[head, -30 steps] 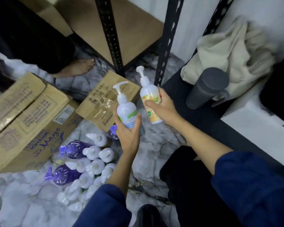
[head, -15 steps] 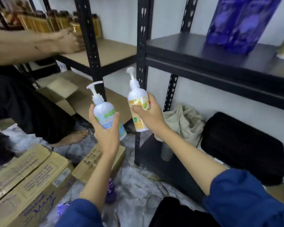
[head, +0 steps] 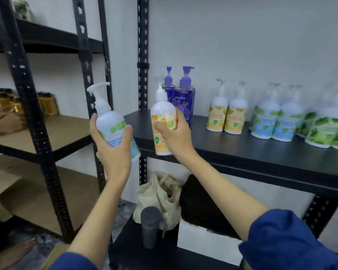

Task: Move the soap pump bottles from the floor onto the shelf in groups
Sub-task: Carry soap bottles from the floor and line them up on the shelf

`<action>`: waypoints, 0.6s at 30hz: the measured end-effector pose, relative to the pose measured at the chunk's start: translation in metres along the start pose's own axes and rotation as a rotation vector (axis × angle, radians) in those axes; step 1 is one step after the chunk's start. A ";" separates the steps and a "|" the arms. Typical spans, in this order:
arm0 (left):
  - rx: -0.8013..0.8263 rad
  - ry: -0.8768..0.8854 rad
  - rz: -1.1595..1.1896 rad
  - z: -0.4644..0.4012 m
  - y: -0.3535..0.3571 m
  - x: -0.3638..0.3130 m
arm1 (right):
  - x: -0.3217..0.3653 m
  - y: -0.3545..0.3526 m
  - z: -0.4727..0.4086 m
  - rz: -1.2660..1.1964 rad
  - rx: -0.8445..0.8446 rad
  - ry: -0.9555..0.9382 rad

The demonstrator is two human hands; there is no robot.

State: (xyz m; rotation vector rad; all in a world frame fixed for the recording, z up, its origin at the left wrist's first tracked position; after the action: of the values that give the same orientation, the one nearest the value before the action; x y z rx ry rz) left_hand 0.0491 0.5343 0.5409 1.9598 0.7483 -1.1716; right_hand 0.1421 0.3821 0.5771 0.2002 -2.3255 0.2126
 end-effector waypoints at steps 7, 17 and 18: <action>0.171 -0.015 0.068 0.032 0.114 -0.011 | -0.006 -0.106 -0.023 0.123 -0.164 -0.087; 0.348 -0.064 0.063 0.052 0.214 -0.003 | -0.049 -0.203 -0.034 0.273 -0.305 -0.026; 0.360 -0.065 0.058 0.053 0.218 -0.002 | -0.052 -0.206 -0.034 0.263 -0.298 -0.019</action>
State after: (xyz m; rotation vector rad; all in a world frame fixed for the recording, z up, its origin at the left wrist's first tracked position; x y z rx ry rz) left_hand 0.1908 0.3667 0.5876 2.2045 0.4659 -1.4035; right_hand 0.2449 0.1926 0.5815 -0.2540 -2.3635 -0.0084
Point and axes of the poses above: each hand's wrist, its own z-axis away from the middle knuckle, its own y-axis out of the palm, x = y × z, the point moved 7 cm from there along -z, towards the middle knuckle, and after that the axes turned 14 degrees about -y, right-handed, at the moved point
